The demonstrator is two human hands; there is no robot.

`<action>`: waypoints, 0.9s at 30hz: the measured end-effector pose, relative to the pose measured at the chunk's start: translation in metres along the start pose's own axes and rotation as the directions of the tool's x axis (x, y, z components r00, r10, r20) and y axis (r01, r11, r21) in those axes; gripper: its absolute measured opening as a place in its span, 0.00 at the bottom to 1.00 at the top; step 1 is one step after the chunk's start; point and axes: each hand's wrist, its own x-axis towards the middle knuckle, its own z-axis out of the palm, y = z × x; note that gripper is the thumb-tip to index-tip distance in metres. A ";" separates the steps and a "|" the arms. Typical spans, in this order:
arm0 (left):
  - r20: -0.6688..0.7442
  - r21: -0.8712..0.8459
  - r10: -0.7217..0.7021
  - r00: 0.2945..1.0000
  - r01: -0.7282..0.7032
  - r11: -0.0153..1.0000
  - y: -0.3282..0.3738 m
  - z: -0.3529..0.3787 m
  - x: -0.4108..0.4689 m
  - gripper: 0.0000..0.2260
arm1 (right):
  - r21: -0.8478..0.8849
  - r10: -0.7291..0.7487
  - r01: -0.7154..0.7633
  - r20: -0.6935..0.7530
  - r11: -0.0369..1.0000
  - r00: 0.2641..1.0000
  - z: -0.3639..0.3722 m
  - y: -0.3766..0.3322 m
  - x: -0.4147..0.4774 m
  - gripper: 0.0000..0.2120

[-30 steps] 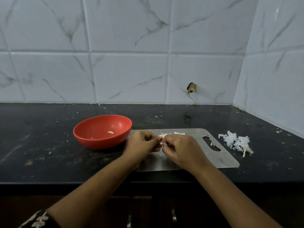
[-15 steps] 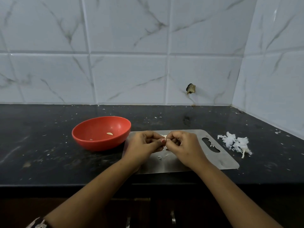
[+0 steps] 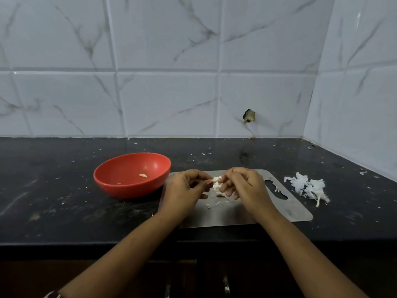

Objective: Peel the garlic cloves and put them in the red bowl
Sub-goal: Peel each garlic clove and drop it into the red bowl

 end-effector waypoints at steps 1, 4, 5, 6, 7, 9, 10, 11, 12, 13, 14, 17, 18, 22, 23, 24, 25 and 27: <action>-0.008 0.024 0.018 1.000 -0.018 1.000 0.000 0.000 0.000 0.07 | -0.026 0.000 -0.001 -0.016 1.000 1.000 -0.001 0.000 0.000 0.16; -0.010 0.098 0.053 0.999 -0.051 0.994 0.000 -0.002 0.000 0.06 | -0.151 -0.008 0.003 -0.030 0.988 1.000 -0.002 0.004 0.000 0.11; -0.007 0.116 0.064 0.998 -0.063 0.991 0.000 -0.002 0.000 0.06 | -0.177 -0.008 0.003 -0.029 0.984 1.000 -0.002 0.004 0.001 0.07; -0.004 0.134 0.079 0.997 -0.078 0.988 0.000 -0.002 0.000 0.06 | -0.187 -0.005 0.001 -0.021 0.982 1.000 -0.002 0.005 0.002 0.06; 0.000 0.153 0.095 0.995 -0.094 0.984 0.000 -0.002 0.000 0.06 | -0.176 0.003 -0.004 -0.005 0.984 1.000 -0.002 0.004 0.001 0.08; 0.010 0.187 0.120 0.993 -0.119 0.975 0.000 -0.002 0.000 0.06 | -0.096 0.044 -0.039 0.048 0.995 0.998 -0.001 0.002 0.000 0.12; 0.013 0.202 0.129 0.992 -0.129 0.971 0.000 -0.002 0.000 0.06 | -0.048 0.068 -0.064 0.082 0.997 0.994 -0.001 0.000 0.000 0.14; 0.013 0.220 0.138 0.990 -0.137 0.966 0.000 -0.002 0.000 0.06 | -0.003 0.091 -0.091 0.115 0.996 0.989 0.000 -0.001 -0.001 0.14; 0.011 0.237 0.147 0.989 -0.146 0.960 -0.001 -0.003 0.000 0.07 | 0.033 0.107 -0.113 0.140 0.993 0.984 0.000 -0.002 -0.001 0.14; 0.008 0.252 0.158 0.987 -0.155 0.955 -0.001 -0.003 0.000 0.08 | 0.053 0.112 -0.121 0.152 0.991 0.982 0.001 -0.002 -0.001 0.12; 0.003 0.262 0.172 0.985 -0.167 0.950 -0.001 -0.004 0.000 0.09 | 0.059 0.108 -0.118 0.151 0.991 0.982 0.001 -0.001 0.000 0.10; -0.036 0.285 0.245 0.969 -0.225 0.932 -0.003 -0.004 -0.001 0.08 | 0.103 0.102 -0.118 0.153 0.988 0.983 0.002 0.001 0.000 0.07; -0.047 0.293 0.272 0.961 -0.247 0.923 -0.003 -0.003 -0.001 0.06 | 0.132 0.108 -0.130 0.162 0.983 0.981 0.002 0.001 0.000 0.07; -0.021 0.411 0.366 0.931 -0.326 0.852 -0.003 -0.003 -0.003 0.05 | 0.218 0.147 -0.182 0.168 0.959 0.975 0.001 -0.002 0.002 0.07; -0.017 0.449 0.386 0.922 -0.338 0.827 -0.003 -0.003 -0.003 0.05 | 0.237 0.165 -0.204 0.175 0.950 0.971 0.000 -0.003 0.002 0.07; -0.019 0.484 0.403 0.915 -0.344 0.804 -0.003 -0.003 -0.004 0.05 | 0.257 0.184 -0.228 0.185 0.939 0.965 -0.001 -0.004 0.002 0.07; -0.024 0.514 0.418 0.908 -0.348 0.784 -0.003 -0.002 -0.004 0.05 | 0.272 0.200 -0.248 0.195 0.930 0.960 -0.001 -0.005 0.002 0.07; -0.025 0.555 0.436 0.899 -0.351 0.754 -0.003 -0.001 -0.005 0.06 | 0.295 0.217 -0.274 0.210 0.916 0.953 -0.001 -0.006 0.002 0.07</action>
